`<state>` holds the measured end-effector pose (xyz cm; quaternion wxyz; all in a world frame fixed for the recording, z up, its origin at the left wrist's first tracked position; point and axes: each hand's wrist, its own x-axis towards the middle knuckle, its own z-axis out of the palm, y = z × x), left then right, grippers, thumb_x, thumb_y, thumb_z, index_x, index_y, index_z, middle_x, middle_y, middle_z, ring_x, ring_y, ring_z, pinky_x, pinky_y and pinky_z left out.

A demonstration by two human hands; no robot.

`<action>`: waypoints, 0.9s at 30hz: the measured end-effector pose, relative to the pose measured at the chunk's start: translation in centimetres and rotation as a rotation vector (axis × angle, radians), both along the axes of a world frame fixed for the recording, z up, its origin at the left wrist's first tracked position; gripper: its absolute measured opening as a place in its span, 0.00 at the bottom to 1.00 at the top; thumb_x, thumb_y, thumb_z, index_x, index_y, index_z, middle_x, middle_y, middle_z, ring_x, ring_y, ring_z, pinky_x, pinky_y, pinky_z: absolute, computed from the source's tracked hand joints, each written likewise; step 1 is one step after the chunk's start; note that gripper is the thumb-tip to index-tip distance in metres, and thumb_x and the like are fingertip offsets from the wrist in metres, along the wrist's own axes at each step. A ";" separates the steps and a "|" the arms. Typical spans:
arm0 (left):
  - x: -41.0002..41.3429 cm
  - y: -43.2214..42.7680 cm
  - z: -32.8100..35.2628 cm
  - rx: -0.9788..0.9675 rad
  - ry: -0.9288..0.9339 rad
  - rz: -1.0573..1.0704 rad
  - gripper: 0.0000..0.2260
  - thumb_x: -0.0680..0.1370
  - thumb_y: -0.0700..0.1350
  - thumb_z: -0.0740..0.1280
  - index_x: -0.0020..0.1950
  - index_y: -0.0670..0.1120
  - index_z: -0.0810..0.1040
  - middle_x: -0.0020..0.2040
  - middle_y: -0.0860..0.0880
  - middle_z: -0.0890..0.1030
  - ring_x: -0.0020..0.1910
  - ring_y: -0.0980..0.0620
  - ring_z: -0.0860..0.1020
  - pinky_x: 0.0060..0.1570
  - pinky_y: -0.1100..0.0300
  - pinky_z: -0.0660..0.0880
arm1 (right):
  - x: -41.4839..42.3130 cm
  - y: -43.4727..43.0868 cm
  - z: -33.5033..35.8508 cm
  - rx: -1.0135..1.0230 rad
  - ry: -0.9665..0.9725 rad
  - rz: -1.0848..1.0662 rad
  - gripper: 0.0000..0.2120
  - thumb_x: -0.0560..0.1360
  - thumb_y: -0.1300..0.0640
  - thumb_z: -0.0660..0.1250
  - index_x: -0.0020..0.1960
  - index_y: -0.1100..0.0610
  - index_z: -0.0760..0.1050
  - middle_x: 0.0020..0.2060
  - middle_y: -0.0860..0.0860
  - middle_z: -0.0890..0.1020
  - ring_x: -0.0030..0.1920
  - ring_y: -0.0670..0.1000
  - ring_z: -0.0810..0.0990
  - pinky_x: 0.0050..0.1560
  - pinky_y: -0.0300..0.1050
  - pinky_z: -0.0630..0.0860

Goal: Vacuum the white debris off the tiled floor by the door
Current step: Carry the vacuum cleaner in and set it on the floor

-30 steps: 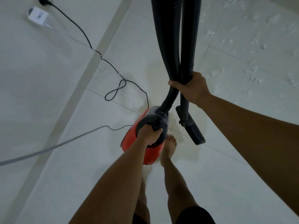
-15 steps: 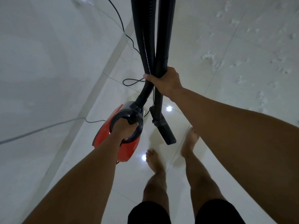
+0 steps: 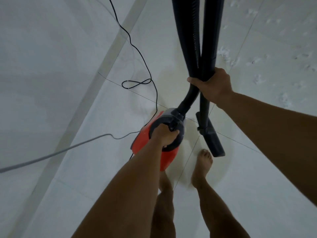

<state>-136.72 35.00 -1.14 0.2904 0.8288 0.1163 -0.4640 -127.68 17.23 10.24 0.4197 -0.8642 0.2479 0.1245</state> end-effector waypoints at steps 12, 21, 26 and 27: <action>-1.0 -10.2 -12.1 -0.064 0.030 -0.009 0.16 0.81 0.57 0.64 0.41 0.47 0.73 0.32 0.49 0.76 0.32 0.51 0.75 0.40 0.58 0.76 | -0.6 -8.4 -11.0 -0.099 -0.024 -0.037 0.28 0.71 0.43 0.78 0.65 0.57 0.79 0.56 0.54 0.84 0.56 0.55 0.83 0.55 0.43 0.78; -1.3 -10.3 -17.4 0.007 -0.007 0.004 0.17 0.81 0.57 0.63 0.39 0.47 0.72 0.33 0.50 0.75 0.33 0.53 0.75 0.41 0.60 0.74 | -0.9 -8.4 -15.5 -0.045 -0.040 -0.002 0.27 0.72 0.45 0.78 0.65 0.57 0.79 0.50 0.50 0.81 0.49 0.50 0.80 0.51 0.39 0.75; -0.4 -9.6 -18.1 0.014 0.048 -0.013 0.17 0.82 0.58 0.63 0.48 0.43 0.74 0.34 0.48 0.76 0.31 0.54 0.75 0.37 0.62 0.72 | -1.2 -8.1 -17.0 -0.063 -0.045 0.006 0.26 0.72 0.45 0.77 0.65 0.57 0.79 0.48 0.49 0.80 0.46 0.48 0.77 0.49 0.40 0.75; -0.1 -9.5 -18.0 0.015 0.060 -0.013 0.17 0.82 0.57 0.63 0.50 0.43 0.75 0.34 0.48 0.76 0.30 0.54 0.74 0.36 0.63 0.71 | -1.3 -8.0 -17.1 -0.057 -0.047 0.001 0.26 0.72 0.45 0.77 0.64 0.57 0.79 0.48 0.49 0.80 0.46 0.48 0.77 0.49 0.40 0.75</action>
